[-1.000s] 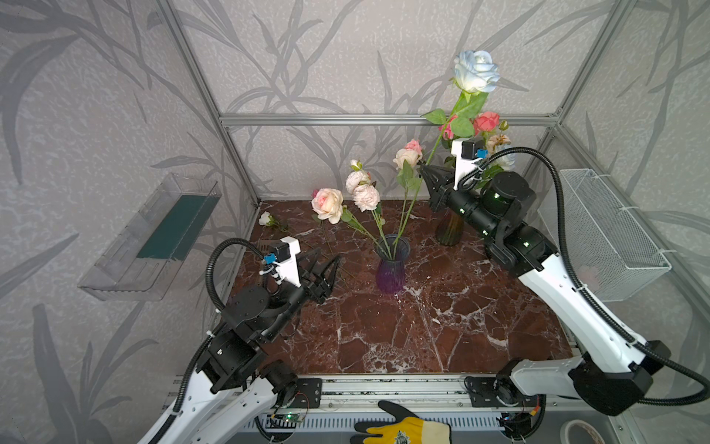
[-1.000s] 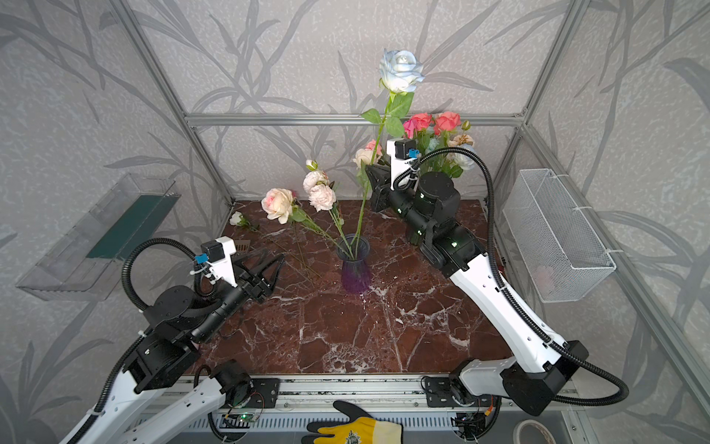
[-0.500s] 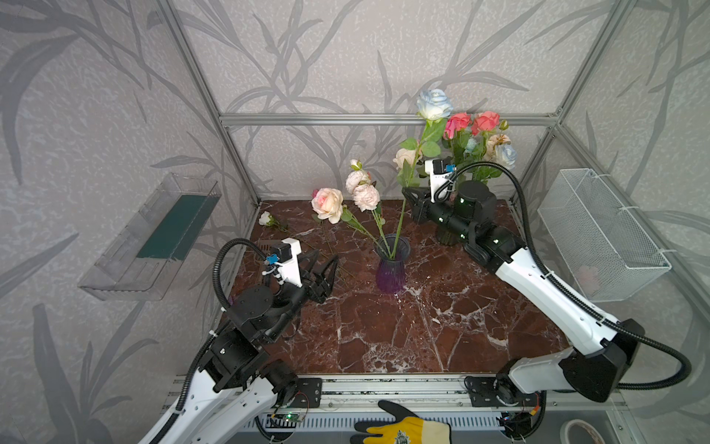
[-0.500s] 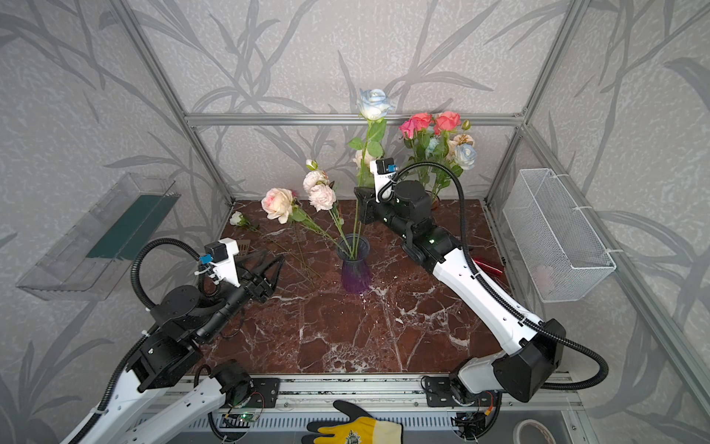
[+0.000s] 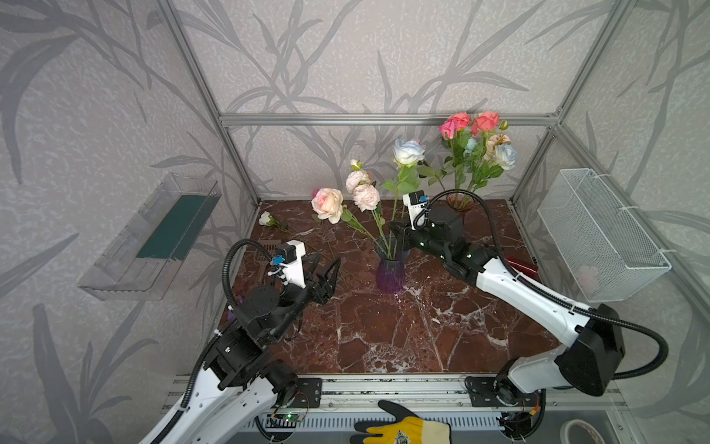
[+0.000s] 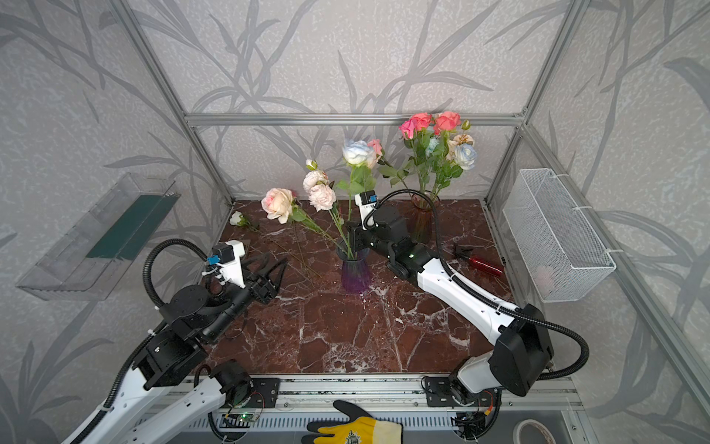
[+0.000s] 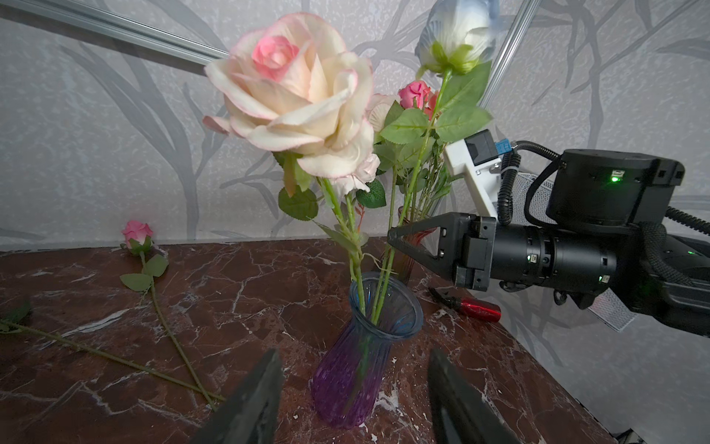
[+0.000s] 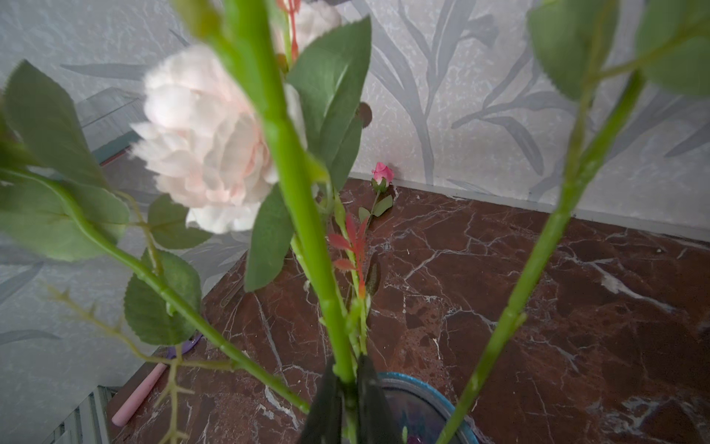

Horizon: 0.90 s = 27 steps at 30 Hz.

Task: Arrange the flowers into the vase
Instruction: 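Lower the pale blue rose stem into the purple-blue vase with right gripper, then open right gripper and withdraw while left gripper reaches to the stem pile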

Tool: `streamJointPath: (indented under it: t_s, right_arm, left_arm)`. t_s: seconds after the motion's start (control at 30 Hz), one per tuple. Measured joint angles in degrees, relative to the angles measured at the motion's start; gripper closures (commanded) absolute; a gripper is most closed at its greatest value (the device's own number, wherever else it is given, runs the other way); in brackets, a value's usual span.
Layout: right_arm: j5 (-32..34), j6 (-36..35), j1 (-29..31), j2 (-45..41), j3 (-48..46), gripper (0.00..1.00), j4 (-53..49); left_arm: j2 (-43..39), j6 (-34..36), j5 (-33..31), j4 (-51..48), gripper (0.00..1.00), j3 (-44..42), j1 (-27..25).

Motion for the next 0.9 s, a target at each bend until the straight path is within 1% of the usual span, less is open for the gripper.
streamJointPath:
  t_s: [0.03,0.13,0.37,0.63,0.9]
  right_arm:
    - [-0.1,0.0,0.2,0.5,0.0,0.73,-0.1]
    - [-0.4,0.0,0.4,1.6,0.0,0.68,-1.3]
    - [-0.8,0.0,0.9,1.7,0.0,0.67,-4.5]
    - [0.4,-1.3,1.2,-2.6,0.1,0.58,-7.4]
    - [3.1,-2.7,1.4,-7.0,1.0,0.56,-11.0]
  left_arm:
    - [0.0,0.0,0.0,0.0,0.38,-0.1,0.0]
    - [0.0,0.0,0.0,0.0,0.39,-0.3,0.0]
    - [0.1,0.0,0.0,0.0,0.39,-0.4,0.0]
    - [1.8,-0.2,-0.1,0.1,0.39,-0.4,0.0]
    - [4.2,-1.4,-2.6,0.0,0.38,-0.4,0.0]
